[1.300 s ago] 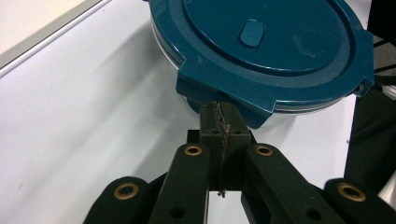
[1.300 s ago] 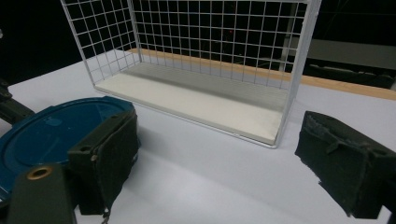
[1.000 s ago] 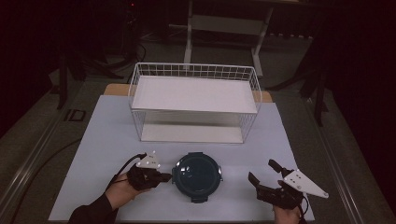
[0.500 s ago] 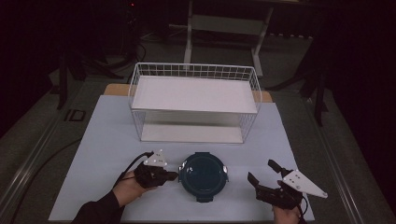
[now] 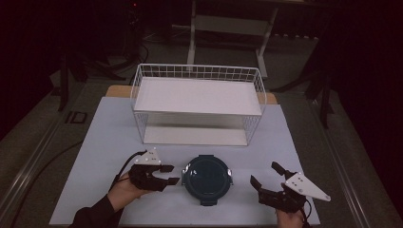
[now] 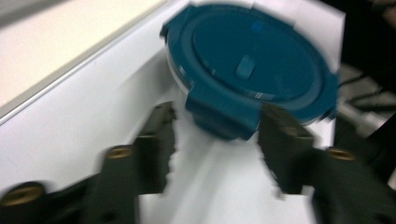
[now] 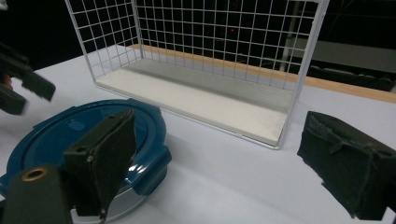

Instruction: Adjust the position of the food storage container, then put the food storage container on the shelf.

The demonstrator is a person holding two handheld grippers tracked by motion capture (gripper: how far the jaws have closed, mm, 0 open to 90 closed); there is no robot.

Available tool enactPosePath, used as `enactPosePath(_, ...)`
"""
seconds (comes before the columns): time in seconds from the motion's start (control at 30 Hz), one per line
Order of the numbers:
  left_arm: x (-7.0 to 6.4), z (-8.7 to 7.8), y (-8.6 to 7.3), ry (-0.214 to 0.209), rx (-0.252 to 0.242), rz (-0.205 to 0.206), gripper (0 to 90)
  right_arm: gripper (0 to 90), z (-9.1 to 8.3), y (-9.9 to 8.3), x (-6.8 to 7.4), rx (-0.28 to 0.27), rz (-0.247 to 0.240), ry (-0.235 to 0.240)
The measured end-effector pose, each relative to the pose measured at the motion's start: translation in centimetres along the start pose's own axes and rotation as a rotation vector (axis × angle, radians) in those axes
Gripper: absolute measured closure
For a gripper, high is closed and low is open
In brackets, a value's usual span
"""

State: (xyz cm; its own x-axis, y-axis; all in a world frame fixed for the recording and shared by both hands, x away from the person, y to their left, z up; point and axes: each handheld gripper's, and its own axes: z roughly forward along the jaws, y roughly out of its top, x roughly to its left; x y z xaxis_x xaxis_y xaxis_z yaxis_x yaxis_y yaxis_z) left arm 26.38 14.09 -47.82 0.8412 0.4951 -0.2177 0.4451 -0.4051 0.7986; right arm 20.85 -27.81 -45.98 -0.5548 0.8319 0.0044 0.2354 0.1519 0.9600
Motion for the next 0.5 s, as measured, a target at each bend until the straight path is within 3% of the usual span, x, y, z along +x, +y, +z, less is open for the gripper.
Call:
enactPosePath(0.1,-0.1,-0.5,0.3,-0.034,-0.024,-0.021,19.3,10.9,0.0,0.1,0.2,-0.004,-0.006,-0.001)
enactPosePath(0.13,-0.5,-1.0,0.9,-0.038,-0.051,-0.039,19.3,10.9,0.0,0.1,0.3,-0.005,-0.008,-0.001)
enactPosePath(0.23,-0.9,-1.7,1.8,-0.063,-0.077,-0.046,0.5,10.9,-0.1,0.6,0.8,-0.021,-0.018,0.021)
enactPosePath(0.4,-1.8,-2.5,2.8,-0.044,-0.111,-0.069,0.4,11.1,-0.2,1.5,1.3,-0.059,-0.03,0.046)
enactPosePath(0.5,-1.8,-2.6,3.0,-0.041,-0.125,-0.113,0.4,11.1,-0.4,2.0,1.5,-0.074,-0.056,0.062)
